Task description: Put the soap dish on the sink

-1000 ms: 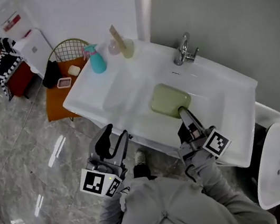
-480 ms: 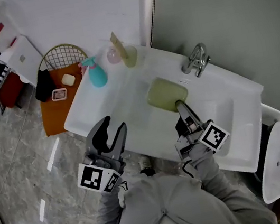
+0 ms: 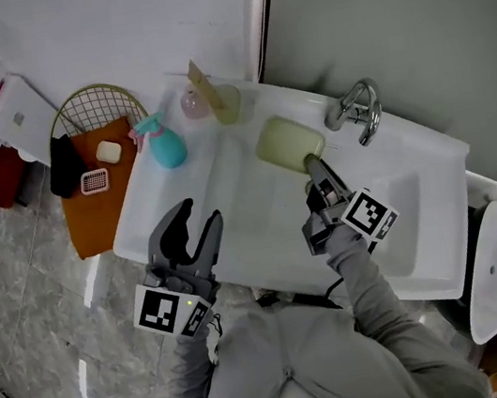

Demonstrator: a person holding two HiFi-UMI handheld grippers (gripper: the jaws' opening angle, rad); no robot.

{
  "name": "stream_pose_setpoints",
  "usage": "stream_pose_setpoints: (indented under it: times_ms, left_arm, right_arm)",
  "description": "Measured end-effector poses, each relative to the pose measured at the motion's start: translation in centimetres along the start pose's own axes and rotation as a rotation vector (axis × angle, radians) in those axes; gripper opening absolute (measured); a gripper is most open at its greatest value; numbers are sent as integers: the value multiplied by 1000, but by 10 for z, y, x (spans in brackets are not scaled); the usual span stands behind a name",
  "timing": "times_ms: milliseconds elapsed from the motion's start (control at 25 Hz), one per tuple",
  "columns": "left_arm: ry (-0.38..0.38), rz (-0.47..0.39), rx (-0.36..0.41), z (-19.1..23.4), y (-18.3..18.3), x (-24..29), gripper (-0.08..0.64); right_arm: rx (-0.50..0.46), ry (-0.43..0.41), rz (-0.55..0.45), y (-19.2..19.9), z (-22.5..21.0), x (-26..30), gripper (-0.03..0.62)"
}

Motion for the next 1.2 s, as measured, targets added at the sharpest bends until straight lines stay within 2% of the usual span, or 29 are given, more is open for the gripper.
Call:
stream_pose_setpoints:
  times_ms: [400, 640, 1200]
  left_arm:
    - [0, 18, -20, 23, 5, 9, 202]
    - [-29, 22, -40, 37, 9, 5, 202]
    - [-35, 16, -69, 54, 14, 6, 201]
  right_arm:
    - [-65, 220, -18, -11, -56, 62, 74]
    - [-105, 318, 26, -11, -80, 89, 74]
    - [-155, 410, 70, -14, -103, 114, 74]
Point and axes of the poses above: the fingertips, and each gripper's own axes: x forward along the fingers, z to its left, y out of its underside, the point moved 6 cm from there along -x, backward along the fingers, and after that the axes turned 7 degrees about y, right-handed, at the moved point
